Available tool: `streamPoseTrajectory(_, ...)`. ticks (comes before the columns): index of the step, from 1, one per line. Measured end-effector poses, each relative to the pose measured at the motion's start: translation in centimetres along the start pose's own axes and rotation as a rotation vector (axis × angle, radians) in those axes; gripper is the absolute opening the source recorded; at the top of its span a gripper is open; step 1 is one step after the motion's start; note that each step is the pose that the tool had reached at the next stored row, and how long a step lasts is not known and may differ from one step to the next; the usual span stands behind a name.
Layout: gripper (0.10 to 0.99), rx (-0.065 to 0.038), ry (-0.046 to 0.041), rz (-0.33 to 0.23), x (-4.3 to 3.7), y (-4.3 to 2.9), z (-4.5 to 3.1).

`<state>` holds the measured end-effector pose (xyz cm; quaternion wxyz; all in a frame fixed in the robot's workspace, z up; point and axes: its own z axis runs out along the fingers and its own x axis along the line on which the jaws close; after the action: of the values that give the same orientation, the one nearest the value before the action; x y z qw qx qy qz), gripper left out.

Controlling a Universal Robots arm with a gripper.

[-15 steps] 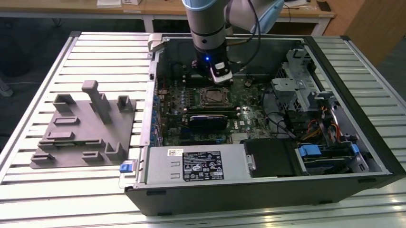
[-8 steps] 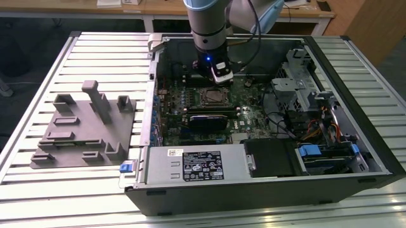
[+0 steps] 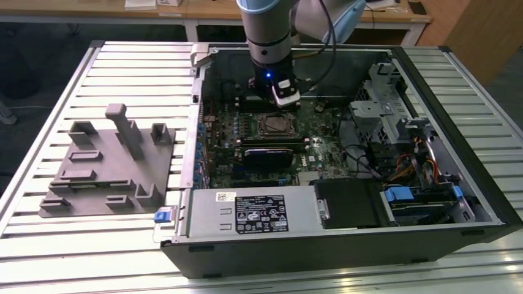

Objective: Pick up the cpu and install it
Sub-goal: 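Install the first cpu locking lever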

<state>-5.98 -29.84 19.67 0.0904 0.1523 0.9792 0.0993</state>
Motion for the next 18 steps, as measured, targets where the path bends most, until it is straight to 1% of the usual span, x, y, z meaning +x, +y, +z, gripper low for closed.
streamPoseTrajectory(2, 0.106, -0.002, -0.0063, -0.001, 0.02, -0.02, 0.08)
streamPoseTrajectory(5, 0.106, -0.007, -0.0202, -0.004, 0.04, -0.05, 0.22)
streamPoseTrajectory(8, 0.106, -0.010, -0.0307, -0.006, 0.14, -0.09, 0.25)
streamPoseTrajectory(12, 0.106, -0.013, -0.0420, -0.008, 0.31, -0.18, 0.27)
streamPoseTrajectory(18, 0.106, -0.017, -0.0561, -0.010, 0.42, -0.38, 0.41)
